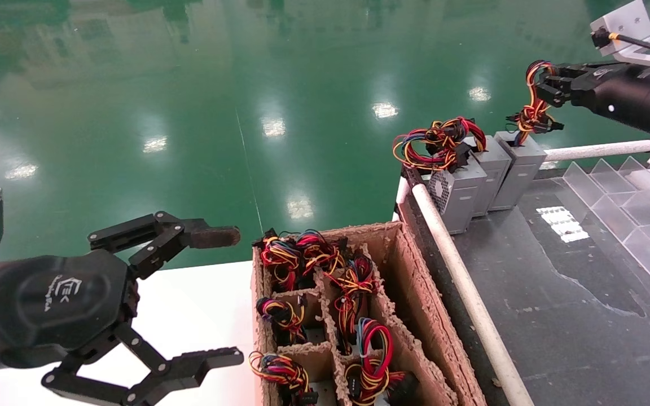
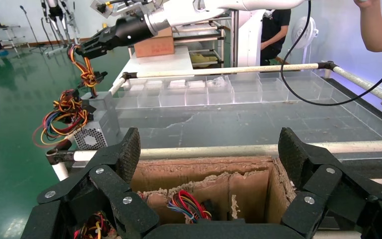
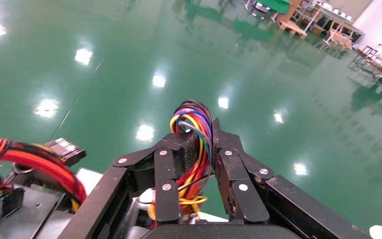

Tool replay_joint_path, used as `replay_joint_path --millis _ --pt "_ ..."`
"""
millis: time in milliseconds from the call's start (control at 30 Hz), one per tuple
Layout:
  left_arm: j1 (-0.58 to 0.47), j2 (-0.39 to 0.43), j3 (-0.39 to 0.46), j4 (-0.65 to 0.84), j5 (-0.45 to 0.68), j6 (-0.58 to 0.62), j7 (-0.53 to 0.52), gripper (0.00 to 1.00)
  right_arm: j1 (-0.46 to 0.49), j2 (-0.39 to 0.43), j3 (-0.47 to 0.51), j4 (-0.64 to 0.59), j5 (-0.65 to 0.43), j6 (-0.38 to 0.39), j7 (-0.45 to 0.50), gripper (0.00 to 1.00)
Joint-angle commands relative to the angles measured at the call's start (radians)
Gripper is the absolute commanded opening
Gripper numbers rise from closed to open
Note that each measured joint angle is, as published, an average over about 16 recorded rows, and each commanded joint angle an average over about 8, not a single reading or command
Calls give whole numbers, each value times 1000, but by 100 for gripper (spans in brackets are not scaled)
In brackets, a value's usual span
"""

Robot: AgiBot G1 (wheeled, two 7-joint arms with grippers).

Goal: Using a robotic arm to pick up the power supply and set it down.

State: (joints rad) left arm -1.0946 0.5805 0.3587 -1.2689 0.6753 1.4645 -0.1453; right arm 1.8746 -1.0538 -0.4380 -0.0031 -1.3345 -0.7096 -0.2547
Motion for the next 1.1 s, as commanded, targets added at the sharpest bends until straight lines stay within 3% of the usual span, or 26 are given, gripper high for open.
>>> replay_joint_path --millis 33,133,167,833,1100 --pt "0 0 0 0 0 0 0 100 -3 -3 -2 2 -2 -4 -2 61" --pt "0 0 0 0 0 0 0 100 -3 -2 -4 3 -5 -10 -4 97" --pt "0 0 0 0 0 0 0 100 -3 -1 -4 4 -6 -11 -5 100" --pt "0 0 0 0 0 0 0 100 11 16 -31 -19 -45 -29 33 100" --pt "0 0 0 0 0 0 0 100 34 45 -29 -22 -43 -120 90 100"
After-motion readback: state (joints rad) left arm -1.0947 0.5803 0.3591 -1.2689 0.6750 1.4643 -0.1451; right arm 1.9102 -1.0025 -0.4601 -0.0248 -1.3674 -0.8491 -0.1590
